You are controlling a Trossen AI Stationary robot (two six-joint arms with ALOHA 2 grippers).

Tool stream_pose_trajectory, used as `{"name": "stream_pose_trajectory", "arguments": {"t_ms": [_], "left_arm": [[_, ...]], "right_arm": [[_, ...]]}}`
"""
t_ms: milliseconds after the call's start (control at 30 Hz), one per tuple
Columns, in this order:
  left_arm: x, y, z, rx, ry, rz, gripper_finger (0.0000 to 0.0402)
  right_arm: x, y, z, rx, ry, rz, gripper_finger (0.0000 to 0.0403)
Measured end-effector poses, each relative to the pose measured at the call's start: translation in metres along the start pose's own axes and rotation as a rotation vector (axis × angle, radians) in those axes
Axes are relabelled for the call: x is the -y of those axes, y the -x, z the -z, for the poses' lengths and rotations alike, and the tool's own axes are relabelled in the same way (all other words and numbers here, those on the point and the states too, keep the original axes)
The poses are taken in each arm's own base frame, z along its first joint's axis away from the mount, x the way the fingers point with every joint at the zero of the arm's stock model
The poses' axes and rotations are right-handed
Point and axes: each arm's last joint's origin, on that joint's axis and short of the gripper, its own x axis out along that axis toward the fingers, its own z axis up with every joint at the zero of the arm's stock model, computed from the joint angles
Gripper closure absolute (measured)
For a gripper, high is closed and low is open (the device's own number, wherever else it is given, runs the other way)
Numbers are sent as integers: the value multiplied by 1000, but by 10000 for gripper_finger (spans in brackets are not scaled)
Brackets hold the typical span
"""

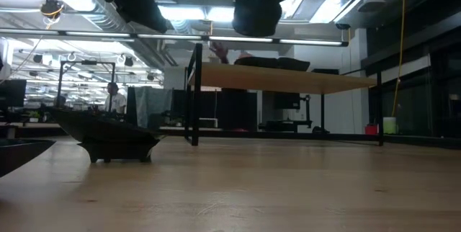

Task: Pick & Place Mini shaped plates
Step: Stack the leaf-shaped plate on top of the leaf-shaped plate on the shelf

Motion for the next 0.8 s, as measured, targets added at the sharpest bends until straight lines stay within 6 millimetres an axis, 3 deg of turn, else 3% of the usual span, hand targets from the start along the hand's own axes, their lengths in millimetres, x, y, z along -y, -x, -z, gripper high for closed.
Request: {"name": "stream_pose_trajectory", "arguments": {"t_ms": [200, 467, 700, 800], "left_arm": [[0, 0, 0, 2, -1, -8, 272], [0, 0, 0, 2, -2, -8, 272], [0, 0, 0, 3, -14, -10, 272], [0, 0, 0, 3, -13, -10, 272]], "right_arm": [[20, 0, 6, -28, -78, 151, 393], [31, -8, 25, -82, 281, 51, 397], [46, -8, 33, -54, 297, 59, 398], [54, -7, 31, 0, 196, 96, 399]]}}
